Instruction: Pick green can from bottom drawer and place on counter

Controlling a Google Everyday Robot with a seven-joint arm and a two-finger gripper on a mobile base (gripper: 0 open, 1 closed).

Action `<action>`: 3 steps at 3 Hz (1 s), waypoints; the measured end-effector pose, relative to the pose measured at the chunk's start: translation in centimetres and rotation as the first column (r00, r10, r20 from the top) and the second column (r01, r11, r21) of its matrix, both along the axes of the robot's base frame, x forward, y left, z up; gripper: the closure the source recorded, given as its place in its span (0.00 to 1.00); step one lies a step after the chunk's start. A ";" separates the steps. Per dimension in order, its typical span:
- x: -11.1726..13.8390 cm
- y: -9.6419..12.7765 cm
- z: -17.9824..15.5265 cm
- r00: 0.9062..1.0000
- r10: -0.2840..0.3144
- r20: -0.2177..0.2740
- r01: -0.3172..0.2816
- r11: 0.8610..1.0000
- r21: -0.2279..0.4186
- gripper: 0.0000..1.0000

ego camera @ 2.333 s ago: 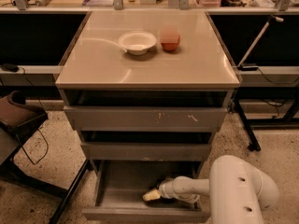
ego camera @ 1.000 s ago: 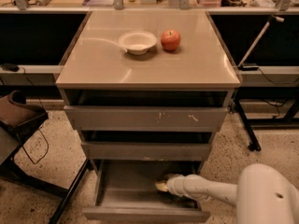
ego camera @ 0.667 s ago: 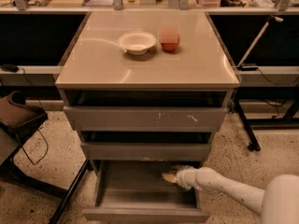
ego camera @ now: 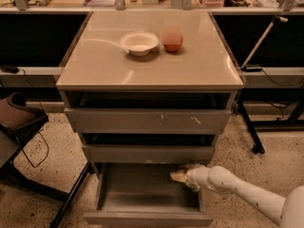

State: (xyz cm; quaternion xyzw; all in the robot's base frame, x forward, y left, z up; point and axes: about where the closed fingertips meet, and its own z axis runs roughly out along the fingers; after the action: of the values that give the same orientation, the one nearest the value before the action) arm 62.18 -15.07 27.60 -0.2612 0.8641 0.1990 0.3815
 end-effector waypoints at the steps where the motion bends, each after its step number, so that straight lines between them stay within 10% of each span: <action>1: -3.2 -4.9 2.8 0.999 0.005 -0.046 -0.006 1.000 -0.027 1.00; 2: -8.5 -15.4 5.4 0.986 -0.067 -0.151 0.061 0.997 -0.042 1.00; 3: -9.9 -15.2 5.3 0.980 -0.021 -0.196 0.018 1.000 -0.020 1.00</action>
Offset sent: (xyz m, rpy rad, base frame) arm -0.1326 -0.3083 0.1085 -0.0253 0.2909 -0.1346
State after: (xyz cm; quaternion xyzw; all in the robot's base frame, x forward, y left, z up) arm 52.25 -30.25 32.95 -0.2353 0.9017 0.2124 0.2940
